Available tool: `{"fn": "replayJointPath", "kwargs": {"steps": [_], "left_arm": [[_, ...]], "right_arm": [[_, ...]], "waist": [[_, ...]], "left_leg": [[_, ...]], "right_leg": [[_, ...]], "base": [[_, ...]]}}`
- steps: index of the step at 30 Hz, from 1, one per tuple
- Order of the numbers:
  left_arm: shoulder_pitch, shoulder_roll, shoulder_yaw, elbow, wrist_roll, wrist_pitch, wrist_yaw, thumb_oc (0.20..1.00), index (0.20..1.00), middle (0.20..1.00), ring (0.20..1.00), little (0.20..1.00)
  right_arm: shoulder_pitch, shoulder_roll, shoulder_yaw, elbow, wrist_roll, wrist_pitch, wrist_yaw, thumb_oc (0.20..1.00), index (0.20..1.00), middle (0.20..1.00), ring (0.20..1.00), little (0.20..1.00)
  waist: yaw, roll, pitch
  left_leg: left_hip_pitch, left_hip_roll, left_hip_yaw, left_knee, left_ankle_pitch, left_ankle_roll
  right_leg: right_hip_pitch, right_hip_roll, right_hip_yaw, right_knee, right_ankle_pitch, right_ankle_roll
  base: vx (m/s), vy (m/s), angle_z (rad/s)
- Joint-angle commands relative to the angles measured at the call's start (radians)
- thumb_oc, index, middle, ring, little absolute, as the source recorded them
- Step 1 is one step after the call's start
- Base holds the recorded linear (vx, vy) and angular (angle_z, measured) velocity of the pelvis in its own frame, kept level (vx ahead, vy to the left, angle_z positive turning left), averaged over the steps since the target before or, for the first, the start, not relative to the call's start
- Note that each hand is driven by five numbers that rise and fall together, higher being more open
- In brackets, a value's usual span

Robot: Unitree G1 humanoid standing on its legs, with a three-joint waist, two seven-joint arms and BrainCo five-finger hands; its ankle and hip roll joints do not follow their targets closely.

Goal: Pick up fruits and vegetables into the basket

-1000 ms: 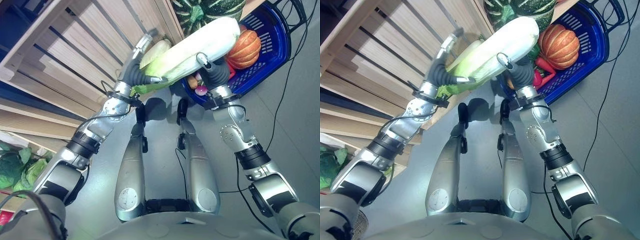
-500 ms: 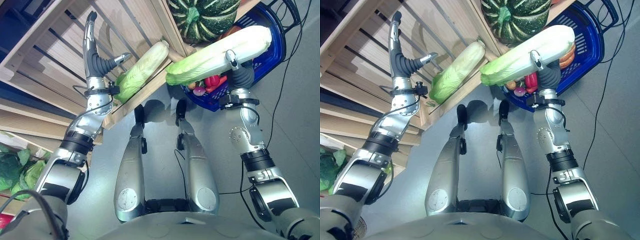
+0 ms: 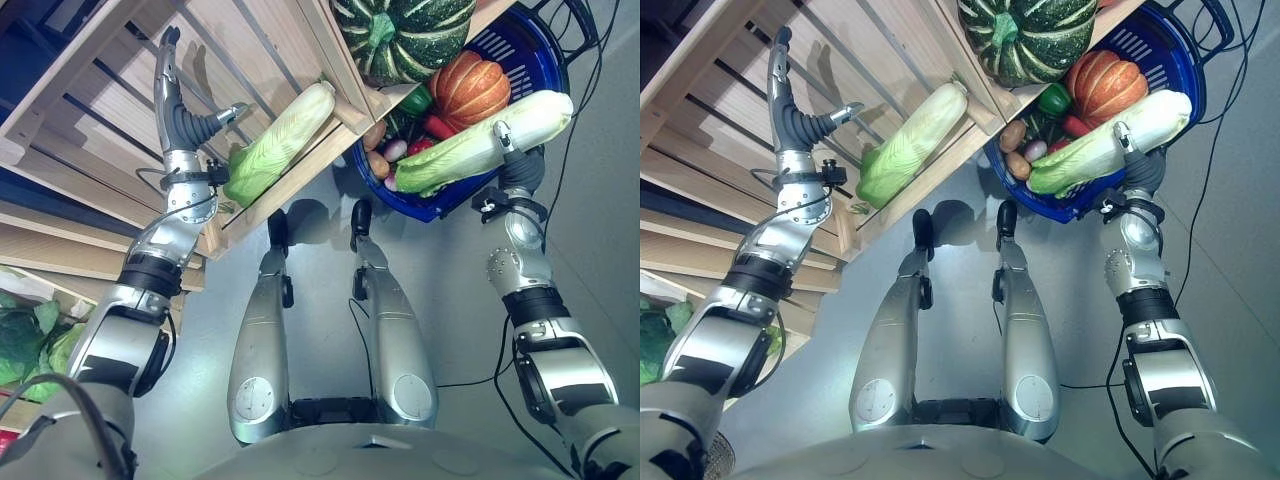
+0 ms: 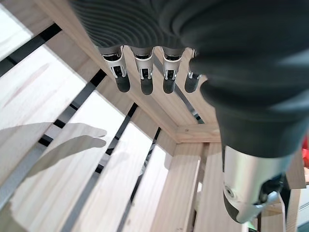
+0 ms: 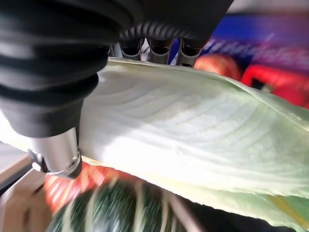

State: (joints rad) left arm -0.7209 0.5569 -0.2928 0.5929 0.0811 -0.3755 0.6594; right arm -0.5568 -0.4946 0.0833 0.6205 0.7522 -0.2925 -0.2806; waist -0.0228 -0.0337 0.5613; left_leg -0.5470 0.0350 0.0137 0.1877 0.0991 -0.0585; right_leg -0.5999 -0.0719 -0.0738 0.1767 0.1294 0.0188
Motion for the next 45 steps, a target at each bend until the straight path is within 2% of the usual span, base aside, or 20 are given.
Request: {"fn": "replayJointPath", "kwargs": {"steps": [1, 7, 14, 24, 30, 35, 36, 37, 38, 39, 45], "left_arm": [[-0.066, 0.04, -0.024, 0.036, -0.03, -0.019, -0.006, 1.0, 1.0, 1.0, 1.0, 1.0], [-0.117, 0.04, -0.071, 0.128, -0.061, -0.022, -0.026, 1.0, 1.0, 1.0, 1.0, 1.0], [-0.162, 0.027, -0.103, 0.165, -0.084, -0.046, -0.028, 1.0, 1.0, 1.0, 1.0, 1.0], [-0.212, 0.014, -0.142, 0.153, -0.097, -0.063, -0.018, 1.0, 1.0, 1.0, 1.0, 1.0], [-0.219, 0.011, -0.153, 0.14, -0.095, -0.087, -0.006, 1.0, 1.0, 1.0, 1.0, 1.0], [-0.22, 0.008, -0.161, 0.118, -0.093, -0.089, 0.01, 1.0, 1.0, 1.0, 1.0, 1.0], [-0.22, 0.007, -0.164, 0.113, -0.093, -0.087, 0.011, 1.0, 1.0, 1.0, 1.0, 1.0], [-0.218, 0.007, -0.166, 0.11, -0.093, -0.088, 0.013, 1.0, 1.0, 1.0, 1.0, 1.0], [-0.216, 0.006, -0.167, 0.106, -0.092, -0.088, 0.015, 1.0, 1.0, 1.0, 1.0, 1.0], [-0.213, 0.007, -0.17, 0.096, -0.093, -0.082, 0.019, 1.0, 1.0, 1.0, 1.0, 1.0], [-0.205, 0.007, -0.173, 0.079, -0.097, -0.08, 0.027, 1.0, 1.0, 1.0, 1.0, 1.0]], "right_arm": [[-0.054, -0.065, -0.015, 0.029, 0.051, -0.005, 0.011, 0.2, 0.2, 0.2, 0.2, 0.2], [-0.162, -0.094, 0.019, 0.219, 0.078, 0.027, 0.052, 0.2, 0.2, 0.2, 0.2, 0.2], [-0.301, -0.121, 0.069, 0.373, 0.044, 0.059, 0.084, 0.2, 0.2, 0.2, 0.2, 0.2], [-0.468, -0.144, 0.143, 0.517, -0.013, 0.132, 0.058, 0.2, 0.2, 0.2, 0.2, 0.2], [-0.551, -0.158, 0.179, 0.603, -0.027, 0.234, 0.019, 0.2, 0.2, 0.2, 0.2, 0.2], [-0.578, -0.164, 0.188, 0.641, -0.011, 0.275, -0.007, 0.2, 0.2, 0.2, 0.2, 0.2], [-0.582, -0.164, 0.189, 0.652, -0.01, 0.28, -0.012, 0.238, 0.238, 0.238, 0.238, 0.238], [-0.585, -0.166, 0.19, 0.658, -0.007, 0.285, -0.017, 0.36, 0.36, 0.36, 0.36, 0.36], [-0.586, -0.168, 0.19, 0.663, -0.005, 0.29, -0.02, 0.592, 0.592, 0.592, 0.592, 0.592], [-0.585, -0.172, 0.187, 0.671, -0.005, 0.295, -0.013, 1.0, 1.0, 1.0, 1.0, 1.0], [-0.584, -0.173, 0.182, 0.684, -0.008, 0.295, -0.013, 1.0, 1.0, 1.0, 1.0, 1.0]], "waist": [[0.026, -0.009, -0.041], [0.037, 0.01, -0.041], [0.05, 0.038, -0.041], [0.071, 0.07, -0.041], [0.085, 0.089, -0.041], [0.092, 0.102, -0.041], [0.093, 0.105, -0.041], [0.093, 0.107, -0.041], [0.094, 0.108, -0.041], [0.094, 0.112, -0.041], [0.094, 0.115, -0.041]], "left_leg": [[-0.036, -0.023, -0.008, 0.013, -0.053, 0.005], [-0.058, -0.026, -0.012, 0.029, -0.052, 0.005], [-0.108, -0.033, -0.022, 0.052, -0.049, 0.002], [-0.185, -0.038, -0.034, 0.064, -0.04, -0.002], [-0.241, -0.04, -0.046, 0.084, -0.041, -0.005], [-0.269, -0.041, -0.052, 0.087, -0.035, -0.005], [-0.274, -0.041, -0.054, 0.089, -0.035, -0.005], [-0.277, -0.04, -0.054, 0.089, -0.035, -0.005], [-0.279, -0.04, -0.055, 0.09, -0.035, -0.004], [-0.281, -0.041, -0.055, 0.09, -0.034, -0.004], [-0.283, -0.042, -0.056, 0.091, -0.033, -0.004]], "right_leg": [[-0.013, 0.004, -0.074, 0.126, -0.113, 0.064], [-0.039, -0.001, -0.075, 0.138, -0.112, 0.062], [-0.089, -0.006, -0.076, 0.158, -0.111, 0.06], [-0.172, -0.007, -0.083, 0.185, -0.112, 0.059], [-0.234, -0.004, -0.08, 0.216, -0.12, 0.057], [-0.265, -0.002, -0.076, 0.226, -0.121, 0.056], [-0.271, -0.002, -0.075, 0.23, -0.121, 0.056], [-0.275, -0.002, -0.074, 0.232, -0.121, 0.056], [-0.278, -0.002, -0.073, 0.234, -0.122, 0.055], [-0.281, -0.001, -0.073, 0.235, -0.122, 0.055], [-0.284, 0.0, -0.071, 0.235, -0.119, 0.055]], "base": [[0.0, 0.0, 0.0], [0.0, 0.0, 0.0], [0.0, 0.0, 0.0], [0.0, -0.007, 0.0], [0.0, -0.027, 0.03], [0.0, 0.0, 0.0], [0.0, 0.0, 0.0], [0.0, 0.0, 0.0], [0.0, 0.0, 0.0], [0.0, 0.0, 0.0], [0.0, 0.0, 0.0]]}}
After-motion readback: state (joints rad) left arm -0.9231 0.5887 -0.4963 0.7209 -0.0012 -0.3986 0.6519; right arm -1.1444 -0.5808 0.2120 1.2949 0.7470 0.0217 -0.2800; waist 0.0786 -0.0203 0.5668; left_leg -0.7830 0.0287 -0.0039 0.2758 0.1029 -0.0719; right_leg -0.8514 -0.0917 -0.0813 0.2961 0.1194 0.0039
